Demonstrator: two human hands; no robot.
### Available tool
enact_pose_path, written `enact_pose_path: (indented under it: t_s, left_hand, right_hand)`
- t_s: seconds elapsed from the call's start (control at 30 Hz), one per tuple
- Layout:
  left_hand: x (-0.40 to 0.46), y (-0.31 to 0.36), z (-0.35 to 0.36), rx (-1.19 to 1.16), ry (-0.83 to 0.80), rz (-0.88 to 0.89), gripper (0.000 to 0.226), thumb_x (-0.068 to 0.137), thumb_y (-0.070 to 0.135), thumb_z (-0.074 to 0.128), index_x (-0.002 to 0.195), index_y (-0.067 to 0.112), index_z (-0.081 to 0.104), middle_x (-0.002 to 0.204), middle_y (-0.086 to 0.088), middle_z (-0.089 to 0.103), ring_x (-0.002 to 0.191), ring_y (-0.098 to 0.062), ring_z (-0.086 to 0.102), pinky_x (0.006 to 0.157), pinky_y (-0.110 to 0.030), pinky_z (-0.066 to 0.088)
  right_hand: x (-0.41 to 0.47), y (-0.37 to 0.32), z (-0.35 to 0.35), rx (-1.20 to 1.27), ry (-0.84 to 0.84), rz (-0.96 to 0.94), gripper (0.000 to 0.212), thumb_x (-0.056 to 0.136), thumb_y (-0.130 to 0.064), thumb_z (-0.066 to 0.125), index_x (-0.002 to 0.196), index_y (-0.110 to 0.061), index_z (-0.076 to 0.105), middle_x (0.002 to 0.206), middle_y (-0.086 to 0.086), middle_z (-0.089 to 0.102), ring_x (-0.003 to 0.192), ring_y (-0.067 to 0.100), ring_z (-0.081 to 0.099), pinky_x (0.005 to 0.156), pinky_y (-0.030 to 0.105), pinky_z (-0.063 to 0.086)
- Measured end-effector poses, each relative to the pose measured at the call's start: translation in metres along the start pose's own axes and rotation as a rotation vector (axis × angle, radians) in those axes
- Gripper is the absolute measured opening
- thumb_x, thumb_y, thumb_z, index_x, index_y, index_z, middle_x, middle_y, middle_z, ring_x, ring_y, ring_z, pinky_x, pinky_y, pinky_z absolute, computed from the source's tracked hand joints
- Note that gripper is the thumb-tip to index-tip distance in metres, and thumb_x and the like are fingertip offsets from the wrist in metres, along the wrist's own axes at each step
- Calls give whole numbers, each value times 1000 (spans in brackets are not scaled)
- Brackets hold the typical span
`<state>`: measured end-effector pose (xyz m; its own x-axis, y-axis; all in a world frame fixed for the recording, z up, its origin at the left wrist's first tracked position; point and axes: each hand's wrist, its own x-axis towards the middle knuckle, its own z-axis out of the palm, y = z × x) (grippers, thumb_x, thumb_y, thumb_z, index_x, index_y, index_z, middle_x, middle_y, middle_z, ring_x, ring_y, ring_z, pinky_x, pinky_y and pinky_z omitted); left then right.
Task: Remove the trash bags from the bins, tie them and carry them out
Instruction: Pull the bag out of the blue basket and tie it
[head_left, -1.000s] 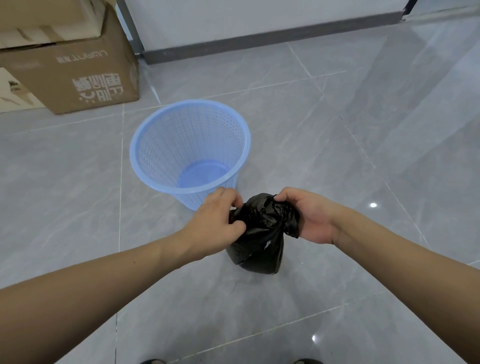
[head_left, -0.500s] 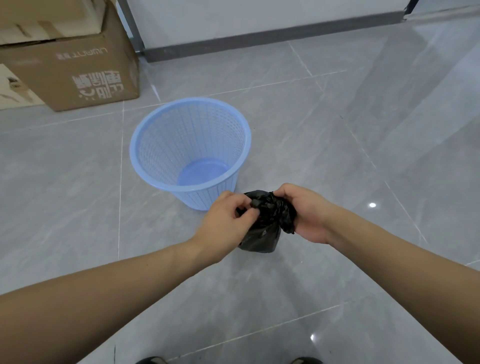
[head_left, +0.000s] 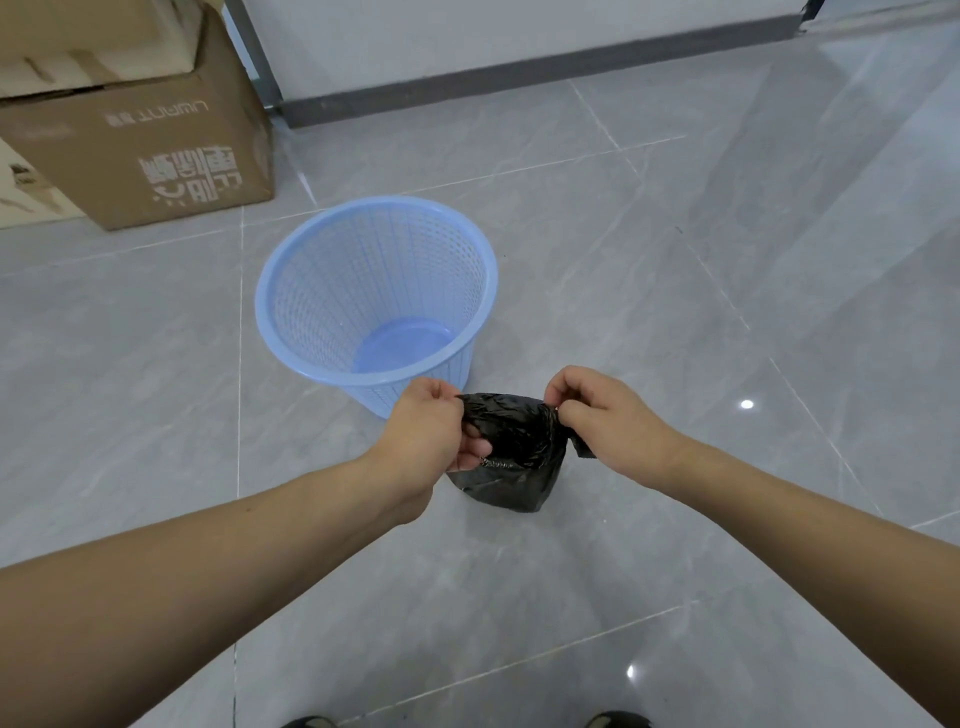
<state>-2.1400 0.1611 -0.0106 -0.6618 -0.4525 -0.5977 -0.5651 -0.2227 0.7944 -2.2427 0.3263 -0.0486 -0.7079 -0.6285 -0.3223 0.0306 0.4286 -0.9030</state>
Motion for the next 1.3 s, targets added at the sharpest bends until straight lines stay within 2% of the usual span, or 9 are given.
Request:
enact_pose_path:
  t_s: [0.13, 0.27, 0.37, 0.53, 0.73, 0.93, 1.13, 1.23, 1.3]
  left_hand:
    - [0, 4, -4, 377, -92, 26, 40, 80, -7, 29, 92, 15, 60, 72, -8, 55, 55, -19, 49, 49, -26, 42]
    - [-3, 0, -13, 767, -145, 132, 27, 81, 6, 36, 73, 17, 59, 61, 4, 53, 55, -16, 46, 51, -24, 36]
    - [-1, -5, -14, 773, -164, 177, 28, 82, 18, 37, 55, 20, 35, 43, 13, 32, 47, -12, 30, 46, -23, 24]
    - [0, 0, -9, 503, -196, 185, 38, 77, 50, 45, 54, 24, 31, 50, 10, 28, 44, -10, 26, 47, -27, 23]
    - [11, -14, -32, 791, -337, 208, 51, 84, 61, 50, 53, 23, 36, 47, 13, 32, 42, -9, 32, 42, -20, 28]
    - [28, -23, -71, 1177, -106, 172, 45, 99, 43, 40, 63, 16, 48, 62, 1, 52, 59, -16, 50, 57, -31, 38]
    - [30, -27, -62, 1109, -230, 105, 27, 93, 19, 41, 89, 1, 61, 92, -14, 67, 78, -26, 61, 69, -38, 49]
    - [26, -28, -59, 885, -286, 104, 32, 84, 41, 44, 71, 13, 54, 74, -5, 61, 64, -17, 59, 62, -32, 46]
    - [24, -29, -55, 878, -314, 147, 46, 79, 61, 47, 58, 21, 38, 56, 4, 41, 48, -11, 42, 52, -24, 36]
  right_hand:
    - [-6, -1, -4, -362, -50, -211, 19, 71, -20, 40, 81, -31, 52, 79, -16, 52, 69, 0, 49, 60, 11, 37]
    - [-10, 2, -3, -620, -103, -360, 25, 73, -18, 41, 94, -21, 53, 92, -9, 52, 87, 12, 47, 76, 25, 43]
    - [-11, 6, -4, -718, -99, -462, 24, 77, -14, 43, 100, -17, 53, 92, -10, 48, 88, 12, 42, 79, 26, 41]
    - [-11, 5, -6, -663, -38, -514, 25, 81, -16, 42, 104, -17, 51, 92, -10, 50, 87, 10, 43, 75, 23, 41]
    - [-15, 19, -21, -931, 16, -568, 23, 83, -28, 37, 99, -19, 51, 77, -11, 53, 71, 15, 49, 56, 30, 41]
    - [-19, 45, -45, -1280, -123, -248, 17, 92, -32, 32, 79, -22, 37, 57, -5, 43, 49, 10, 36, 47, 29, 27]
    - [-8, 36, -27, -759, -295, 236, 46, 80, -66, 49, 66, -24, 62, 56, -10, 50, 51, 8, 49, 53, 25, 36]
    - [-9, 43, -27, -565, -382, 374, 50, 83, -66, 53, 58, -25, 67, 51, -6, 36, 40, 12, 33, 42, 20, 29]
    - [-10, 47, -30, -437, -359, 420, 49, 85, -63, 53, 56, -25, 66, 48, -5, 32, 38, 13, 26, 37, 18, 22]
